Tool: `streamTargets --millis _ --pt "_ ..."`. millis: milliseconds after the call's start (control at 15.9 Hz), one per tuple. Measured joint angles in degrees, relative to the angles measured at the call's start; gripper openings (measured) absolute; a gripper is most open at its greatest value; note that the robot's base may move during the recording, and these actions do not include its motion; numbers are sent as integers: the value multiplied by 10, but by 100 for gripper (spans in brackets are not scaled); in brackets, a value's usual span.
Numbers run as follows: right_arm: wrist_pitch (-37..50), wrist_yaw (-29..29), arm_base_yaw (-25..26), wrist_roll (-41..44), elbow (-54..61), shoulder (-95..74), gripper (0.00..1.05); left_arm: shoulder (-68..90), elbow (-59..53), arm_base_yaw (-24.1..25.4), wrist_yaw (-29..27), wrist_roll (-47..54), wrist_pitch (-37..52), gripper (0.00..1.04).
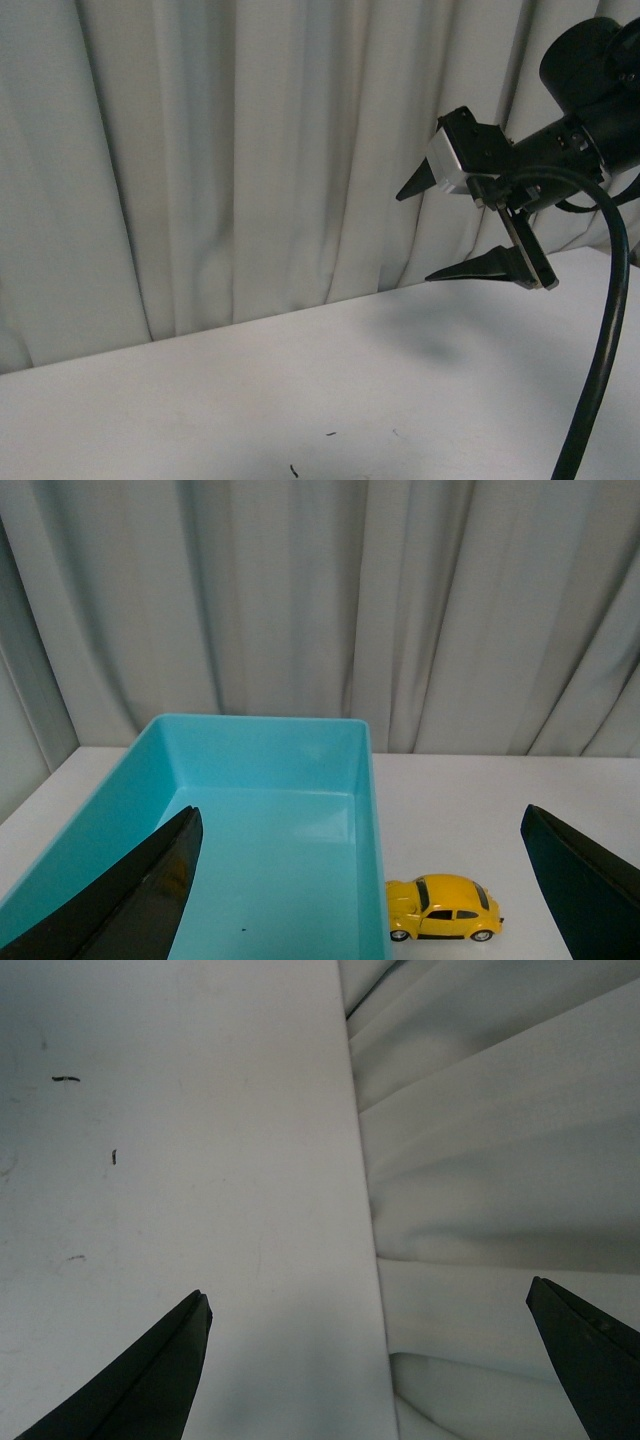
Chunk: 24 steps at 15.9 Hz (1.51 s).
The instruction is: Wind up and store yellow beetle toy
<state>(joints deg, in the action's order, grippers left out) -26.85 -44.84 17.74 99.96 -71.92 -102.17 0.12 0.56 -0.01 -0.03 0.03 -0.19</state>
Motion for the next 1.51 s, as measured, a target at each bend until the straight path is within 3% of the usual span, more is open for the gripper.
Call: streamTargets --millis 63,126,252,315,378,505,568,631,1514 --pt "141 33 -5 -49 47 27 94 0 0 0 0 0 0 98" --pt "362 173 -23 -203 163 86 81 0 0 0 0 0 0 98" --pt "628 312 -63 -566 351 203 57 0 0 0 0 0 0 98" --pt "677 339 -78 -681 396 254 49 0 0 0 0 0 0 98" --pt "668 368 -101 -812 446 338 36 0 0 0 0 0 0 98" --pt "582 434 -162 -939 536 485 13 0 0 0 0 0 0 98" --pt "581 437 -179 -956 561 523 4 0 0 0 0 0 0 98" --pt "588 440 -181 -967 573 551 2 0 0 0 2 0 0 98" --pt "491 447 -180 -990 702 790 2 0 0 0 0 0 0 98"
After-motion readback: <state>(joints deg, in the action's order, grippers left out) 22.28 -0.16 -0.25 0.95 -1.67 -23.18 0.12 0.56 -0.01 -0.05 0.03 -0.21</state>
